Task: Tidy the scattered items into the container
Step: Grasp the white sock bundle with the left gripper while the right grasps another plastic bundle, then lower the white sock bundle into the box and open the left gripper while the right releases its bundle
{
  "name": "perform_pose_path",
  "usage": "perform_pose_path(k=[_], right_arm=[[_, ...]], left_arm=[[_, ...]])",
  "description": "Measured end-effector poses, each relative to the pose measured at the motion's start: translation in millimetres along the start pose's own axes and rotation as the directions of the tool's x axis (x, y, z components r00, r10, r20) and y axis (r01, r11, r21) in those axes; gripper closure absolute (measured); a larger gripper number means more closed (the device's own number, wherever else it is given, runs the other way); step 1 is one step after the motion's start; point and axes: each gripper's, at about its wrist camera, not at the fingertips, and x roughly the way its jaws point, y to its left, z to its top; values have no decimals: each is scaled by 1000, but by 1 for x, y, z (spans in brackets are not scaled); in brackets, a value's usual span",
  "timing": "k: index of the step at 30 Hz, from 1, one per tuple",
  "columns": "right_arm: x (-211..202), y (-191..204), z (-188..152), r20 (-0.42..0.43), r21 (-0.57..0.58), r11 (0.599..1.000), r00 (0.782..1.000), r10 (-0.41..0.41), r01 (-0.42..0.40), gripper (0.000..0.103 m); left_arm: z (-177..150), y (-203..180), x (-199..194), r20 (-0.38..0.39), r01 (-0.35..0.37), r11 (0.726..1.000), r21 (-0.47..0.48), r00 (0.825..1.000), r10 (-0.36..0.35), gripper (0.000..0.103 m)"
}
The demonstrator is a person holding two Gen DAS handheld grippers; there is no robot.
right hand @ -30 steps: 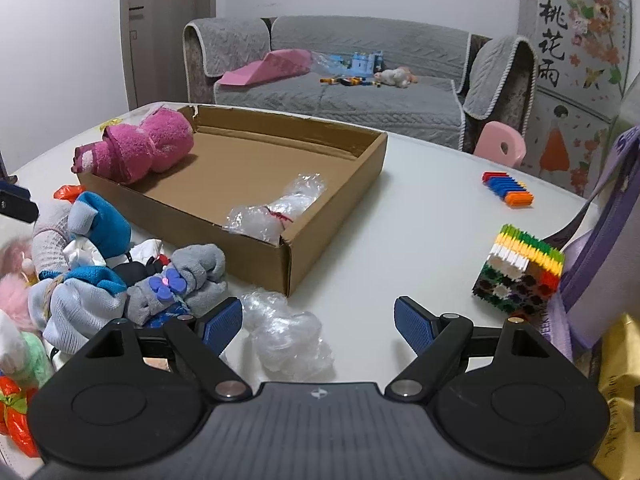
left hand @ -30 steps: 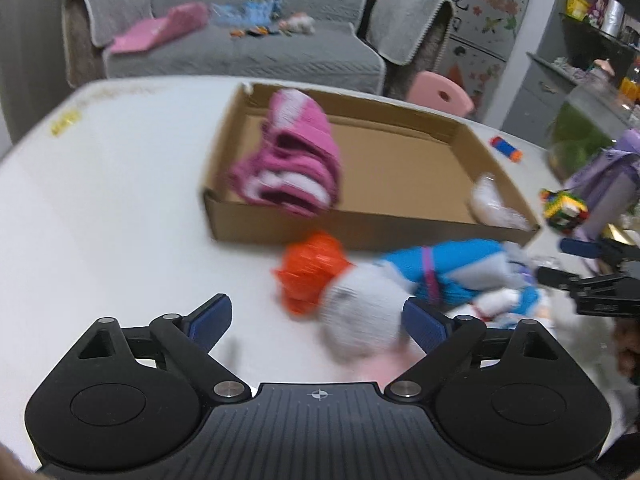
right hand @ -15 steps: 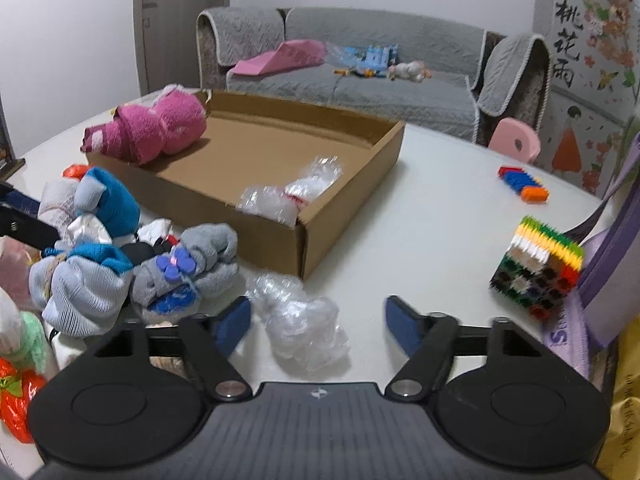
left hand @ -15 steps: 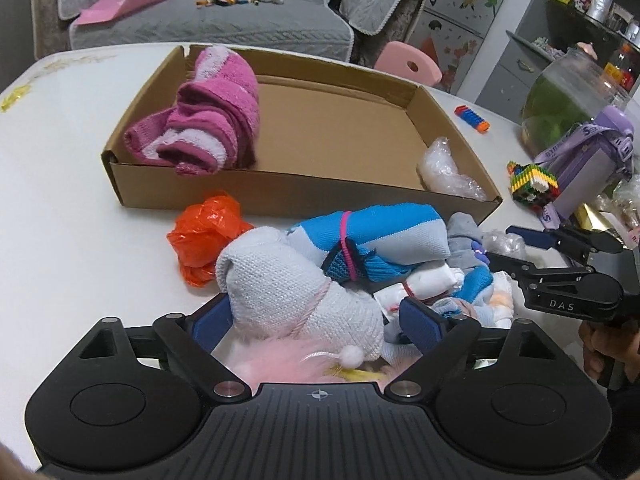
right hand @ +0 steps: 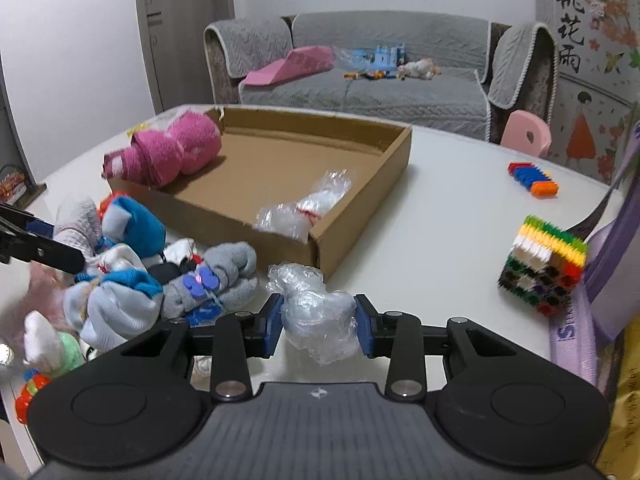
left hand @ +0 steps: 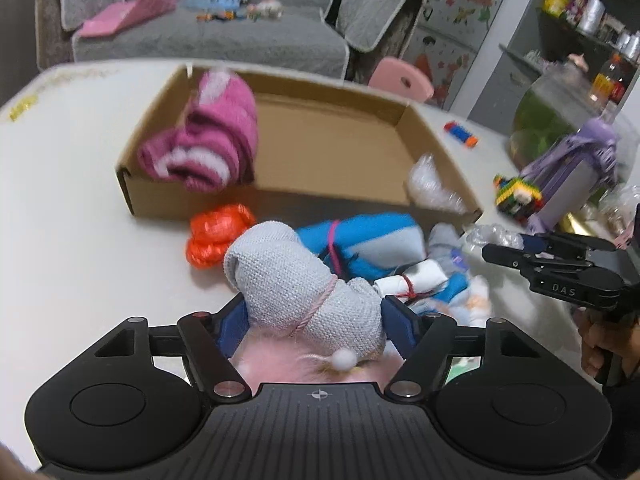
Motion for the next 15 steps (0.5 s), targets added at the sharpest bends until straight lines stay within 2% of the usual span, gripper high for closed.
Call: perform_pose_path(k=[9, 15], right_arm=[[-20, -10, 14, 97, 41, 999, 995, -28, 24, 69], [-43, -13, 33, 210, 86, 996, 977, -46, 29, 69]], left_arm=[[15, -14, -47, 124, -60, 995, 85, 991, 49, 28], [34, -16, -66, 181, -96, 988, 123, 981, 73, 28]])
